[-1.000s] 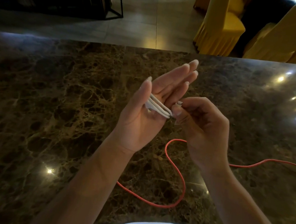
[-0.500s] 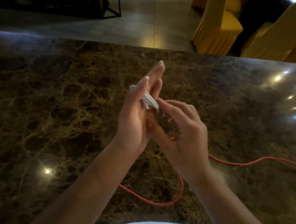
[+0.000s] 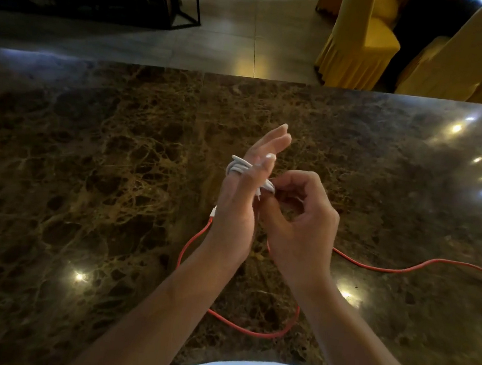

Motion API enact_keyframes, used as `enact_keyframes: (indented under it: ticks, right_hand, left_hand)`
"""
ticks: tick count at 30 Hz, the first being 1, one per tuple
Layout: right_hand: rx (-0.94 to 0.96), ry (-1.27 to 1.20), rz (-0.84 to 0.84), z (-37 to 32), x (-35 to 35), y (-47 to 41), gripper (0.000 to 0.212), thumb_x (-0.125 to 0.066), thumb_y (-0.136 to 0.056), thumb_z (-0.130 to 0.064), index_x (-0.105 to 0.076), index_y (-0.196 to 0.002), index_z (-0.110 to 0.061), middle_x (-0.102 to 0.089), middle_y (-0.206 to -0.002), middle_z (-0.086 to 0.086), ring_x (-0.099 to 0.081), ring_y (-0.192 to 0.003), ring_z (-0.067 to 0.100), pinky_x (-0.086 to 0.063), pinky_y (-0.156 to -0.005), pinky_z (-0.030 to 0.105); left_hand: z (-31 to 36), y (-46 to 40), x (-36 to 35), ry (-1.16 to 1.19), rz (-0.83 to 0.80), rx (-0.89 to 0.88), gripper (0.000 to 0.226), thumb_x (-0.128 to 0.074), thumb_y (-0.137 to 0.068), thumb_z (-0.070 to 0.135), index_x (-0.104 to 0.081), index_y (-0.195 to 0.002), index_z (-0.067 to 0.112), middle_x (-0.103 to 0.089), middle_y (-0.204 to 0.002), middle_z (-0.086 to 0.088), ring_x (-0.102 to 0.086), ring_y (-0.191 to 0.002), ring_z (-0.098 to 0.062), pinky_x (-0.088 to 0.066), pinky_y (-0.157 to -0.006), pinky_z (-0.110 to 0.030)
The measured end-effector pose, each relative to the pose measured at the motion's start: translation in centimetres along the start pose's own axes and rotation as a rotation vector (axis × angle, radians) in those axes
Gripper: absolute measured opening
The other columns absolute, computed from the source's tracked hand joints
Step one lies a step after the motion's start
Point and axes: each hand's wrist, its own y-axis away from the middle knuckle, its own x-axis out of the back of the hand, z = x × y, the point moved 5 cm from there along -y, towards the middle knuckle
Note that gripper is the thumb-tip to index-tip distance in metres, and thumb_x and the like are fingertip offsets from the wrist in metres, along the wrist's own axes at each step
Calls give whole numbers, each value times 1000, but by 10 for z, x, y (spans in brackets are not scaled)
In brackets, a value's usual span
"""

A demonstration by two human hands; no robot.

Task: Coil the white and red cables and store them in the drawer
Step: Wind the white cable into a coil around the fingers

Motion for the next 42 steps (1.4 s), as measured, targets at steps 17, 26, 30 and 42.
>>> enact_keyframes:
  ticks: [17,26,30,42]
  right_hand:
    - [53,-246,-48,-9,-3,-6,11,-76,-92,-15,-74,-104,-14,-70,-106,3,-70,-100,27,-59,-84,43]
    - [-81,-335,-135,-7,-10,-14,16,-72,-92,-14,-69,-107,-9,-69,-111,13,-70,-103,25,-58,-87,40]
    - [-342,-603,-154,-2,-18,-6,39,-74,-86,-13,-63,-123,-6,-72,-117,11,-71,-109,22,-57,-93,34]
    - [-304,-414,-489,6,-12,-17,32,-69,-90,-10,-67,-120,2,-74,-113,20,-73,-107,27,-58,-95,42]
  left_hand:
    - [30,-5,0,261,3,-87,54,-26,-106,27,-58,-131,-9,-53,-150,-28,-44,-148,-30,-23,-129,-44]
    - [36,-11,6,372,-70,-104,59,-29,-103,35,-55,-132,-10,-48,-151,-34,-40,-150,-36,-18,-130,-46]
    - [39,-6,4,416,-84,-153,61,-36,-100,38,-54,-131,-11,-43,-151,-39,-34,-152,-40,-18,-129,-44]
    - [23,-9,10,475,-108,66,62,-34,-104,37,-52,-138,-11,-51,-152,-29,-43,-148,-36,-23,-129,-45]
